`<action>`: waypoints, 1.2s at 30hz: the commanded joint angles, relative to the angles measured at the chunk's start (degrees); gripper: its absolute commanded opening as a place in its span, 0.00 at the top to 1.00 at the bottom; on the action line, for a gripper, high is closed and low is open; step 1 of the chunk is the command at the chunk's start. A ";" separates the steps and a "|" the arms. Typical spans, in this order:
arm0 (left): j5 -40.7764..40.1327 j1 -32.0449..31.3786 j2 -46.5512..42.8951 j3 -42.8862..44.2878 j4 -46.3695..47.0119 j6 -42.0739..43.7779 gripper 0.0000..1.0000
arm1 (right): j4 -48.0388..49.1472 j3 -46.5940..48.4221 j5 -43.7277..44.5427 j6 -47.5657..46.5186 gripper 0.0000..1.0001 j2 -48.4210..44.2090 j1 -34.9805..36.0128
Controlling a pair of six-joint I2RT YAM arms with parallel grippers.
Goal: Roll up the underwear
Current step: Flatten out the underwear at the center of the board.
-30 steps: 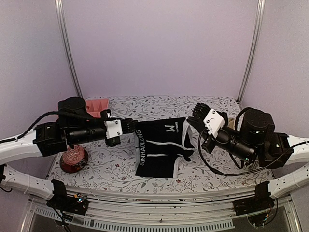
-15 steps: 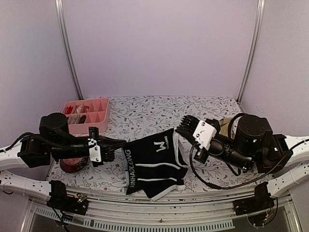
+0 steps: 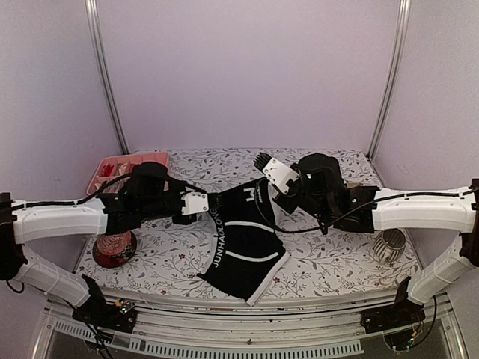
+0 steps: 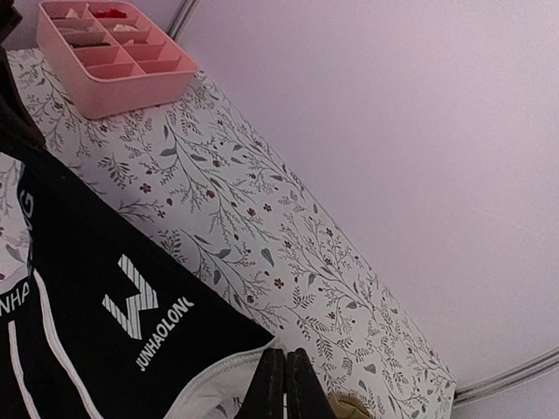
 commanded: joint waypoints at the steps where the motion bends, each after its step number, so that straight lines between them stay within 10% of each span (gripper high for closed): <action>1: -0.79 5.50 12.45 4.65 10.36 3.90 1.00 | 7.57 6.34 -5.08 -1.71 0.98 10.10 -7.45; 22: -14.78 11.64 35.45 17.11 21.43 6.60 1.00 | 8.36 32.15 -1.61 -5.60 0.98 42.77 -15.62; 36: -14.59 11.53 34.72 14.22 25.14 7.09 1.00 | 8.72 28.53 -11.72 -4.65 0.98 36.90 -15.53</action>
